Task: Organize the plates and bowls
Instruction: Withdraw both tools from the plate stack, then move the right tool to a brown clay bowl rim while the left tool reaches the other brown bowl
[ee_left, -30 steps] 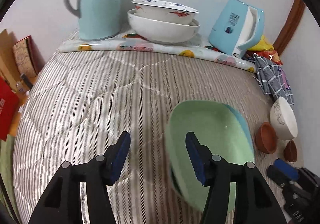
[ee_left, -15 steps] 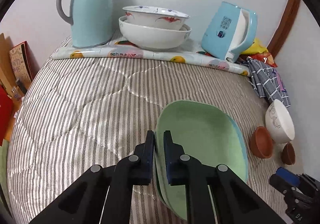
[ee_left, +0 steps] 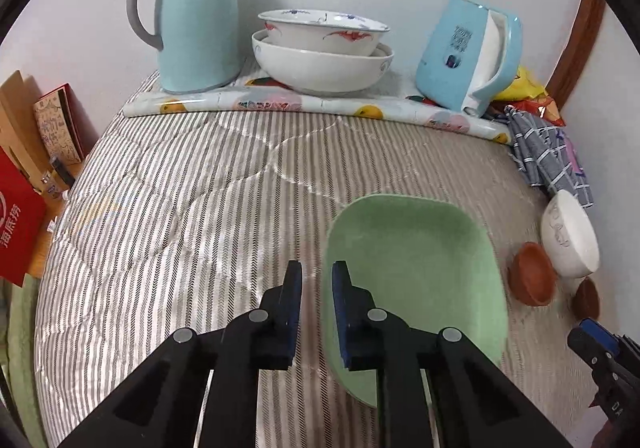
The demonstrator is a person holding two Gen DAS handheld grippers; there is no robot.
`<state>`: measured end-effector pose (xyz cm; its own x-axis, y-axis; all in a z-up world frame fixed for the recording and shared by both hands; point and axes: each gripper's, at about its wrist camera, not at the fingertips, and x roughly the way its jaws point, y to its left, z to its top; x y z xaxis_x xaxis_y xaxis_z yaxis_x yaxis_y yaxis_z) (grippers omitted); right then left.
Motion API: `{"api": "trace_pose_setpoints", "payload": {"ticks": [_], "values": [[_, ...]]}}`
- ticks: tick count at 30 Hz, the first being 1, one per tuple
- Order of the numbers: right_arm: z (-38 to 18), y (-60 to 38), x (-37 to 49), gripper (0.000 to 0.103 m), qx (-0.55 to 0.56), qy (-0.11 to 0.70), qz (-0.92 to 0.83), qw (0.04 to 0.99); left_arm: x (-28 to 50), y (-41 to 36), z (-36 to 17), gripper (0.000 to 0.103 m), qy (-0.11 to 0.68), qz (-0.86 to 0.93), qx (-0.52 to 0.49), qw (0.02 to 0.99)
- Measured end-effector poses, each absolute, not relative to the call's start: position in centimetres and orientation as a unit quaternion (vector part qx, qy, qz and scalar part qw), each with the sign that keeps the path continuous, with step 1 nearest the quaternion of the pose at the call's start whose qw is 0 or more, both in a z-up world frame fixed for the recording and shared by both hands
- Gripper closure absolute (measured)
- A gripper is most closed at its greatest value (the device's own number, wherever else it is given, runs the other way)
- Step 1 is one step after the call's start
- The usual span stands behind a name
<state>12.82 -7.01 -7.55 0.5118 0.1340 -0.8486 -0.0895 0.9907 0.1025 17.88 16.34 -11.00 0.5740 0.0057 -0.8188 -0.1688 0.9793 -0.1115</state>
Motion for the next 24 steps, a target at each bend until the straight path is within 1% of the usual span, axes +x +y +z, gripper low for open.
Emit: {"api": "trace_pose_setpoints", "payload": {"ticks": [1, 3, 6, 9, 11, 13, 17, 21, 24], "values": [[-7.3, -7.4, 12.7, 0.072, 0.024, 0.485, 0.060, 0.872, 17.8, 16.2, -10.7, 0.085, 0.458, 0.048, -0.091, 0.883], [-6.7, -8.7, 12.2, 0.072, 0.026, 0.470, 0.048, 0.881, 17.4, 15.7, -9.9, 0.078, 0.449, 0.049, -0.092, 0.887], [-6.0, -10.4, 11.6, 0.071, 0.022, 0.456, 0.031, 0.889, 16.8, 14.5, -8.6, 0.073, 0.438, 0.046, -0.089, 0.893], [-5.6, -12.4, 11.2, 0.071, 0.034, 0.453, 0.025, 0.891, 16.4, 12.9, -7.6, 0.071, 0.430, 0.032, -0.091, 0.897], [-5.3, -13.9, 10.8, 0.071, 0.034, 0.442, 0.006, 0.896, 16.3, 11.5, -7.0, 0.068, 0.425, 0.024, -0.094, 0.900], [-5.0, -15.1, 10.6, 0.071, 0.027, 0.433, -0.012, 0.901, 16.1, 10.0, -6.6, 0.068, 0.417, 0.014, -0.095, 0.904], [-5.0, -17.5, 10.6, 0.069, 0.040, 0.452, -0.009, 0.891, 16.1, 7.1, -6.4, 0.068, 0.416, -0.003, -0.093, 0.905], [-5.0, -19.4, 10.7, 0.069, 0.029, 0.458, -0.021, 0.888, 16.4, 4.2, -6.5, 0.068, 0.425, -0.034, -0.097, 0.899], [-5.1, -21.2, 10.9, 0.069, 0.043, 0.463, -0.022, 0.885, 17.1, 2.2, -7.0, 0.068, 0.441, -0.040, -0.094, 0.892]]}}
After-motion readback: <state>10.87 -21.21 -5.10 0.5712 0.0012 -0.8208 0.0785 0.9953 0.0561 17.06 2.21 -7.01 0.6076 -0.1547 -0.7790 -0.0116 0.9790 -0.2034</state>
